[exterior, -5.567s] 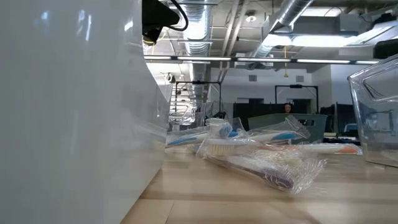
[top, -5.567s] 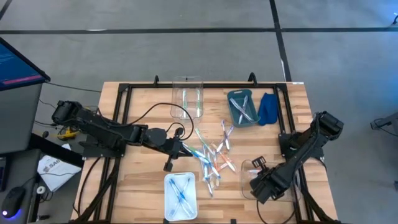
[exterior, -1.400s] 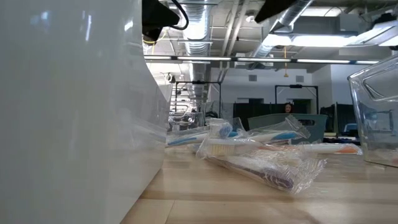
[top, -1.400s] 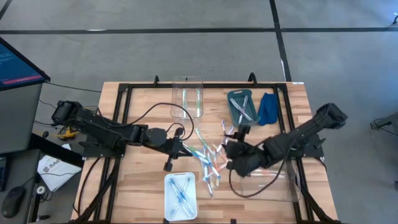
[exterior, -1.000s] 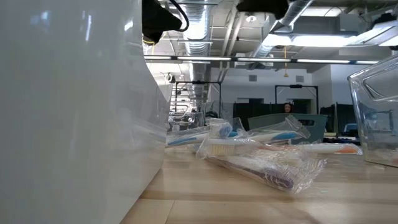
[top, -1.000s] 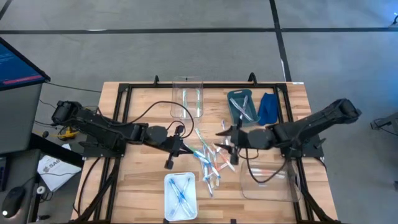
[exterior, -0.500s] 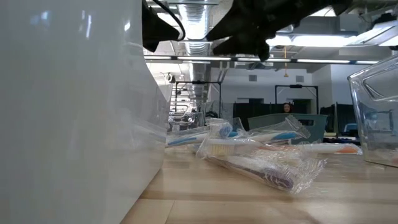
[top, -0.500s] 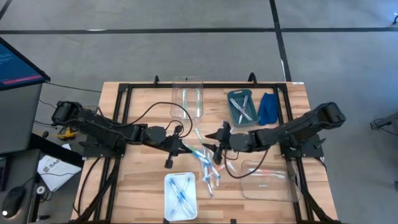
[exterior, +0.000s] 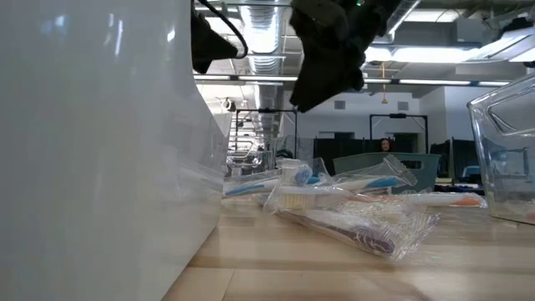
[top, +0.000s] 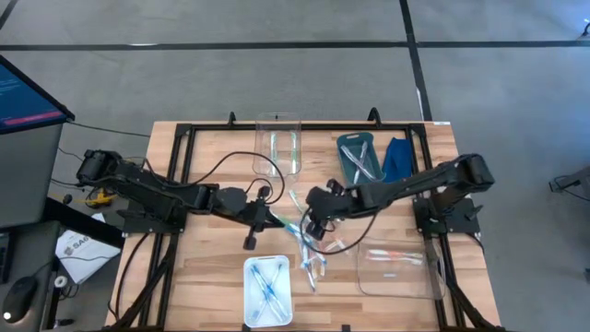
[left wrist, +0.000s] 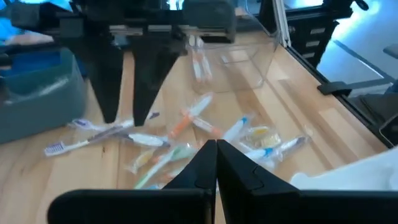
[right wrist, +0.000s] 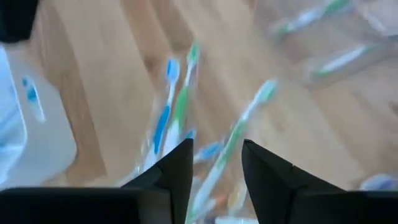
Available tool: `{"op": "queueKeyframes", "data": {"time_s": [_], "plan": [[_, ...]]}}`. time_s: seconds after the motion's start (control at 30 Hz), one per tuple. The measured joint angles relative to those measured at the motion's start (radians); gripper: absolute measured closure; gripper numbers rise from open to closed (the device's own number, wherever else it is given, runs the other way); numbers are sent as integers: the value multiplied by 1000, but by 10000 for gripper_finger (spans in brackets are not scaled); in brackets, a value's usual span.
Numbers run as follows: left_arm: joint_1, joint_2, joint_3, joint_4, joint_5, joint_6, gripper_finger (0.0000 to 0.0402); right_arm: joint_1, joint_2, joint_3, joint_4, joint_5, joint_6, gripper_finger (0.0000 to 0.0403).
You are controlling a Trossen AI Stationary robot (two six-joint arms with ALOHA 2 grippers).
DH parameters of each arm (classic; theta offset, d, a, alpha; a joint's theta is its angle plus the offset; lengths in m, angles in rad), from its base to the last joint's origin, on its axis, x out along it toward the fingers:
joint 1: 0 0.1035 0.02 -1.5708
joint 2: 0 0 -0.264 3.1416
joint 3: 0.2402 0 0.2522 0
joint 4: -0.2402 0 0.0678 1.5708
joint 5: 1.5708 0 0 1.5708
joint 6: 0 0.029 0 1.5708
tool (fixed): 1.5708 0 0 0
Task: Pick & Place Toothbrushes
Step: Put the green toothbrush into the top transparent bin
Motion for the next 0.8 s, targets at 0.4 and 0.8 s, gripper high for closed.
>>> {"op": "queueKeyframes", "data": {"time_s": [0.4, 0.8], "plan": [[1, -21, 1, -167, 15, -42, 400, -41, 253, 246, -355, -62, 67, 239], [0, -76, -5, -202, 10, -47, 400, -80, 324, 247, -339, -89, 6, 182]]}}
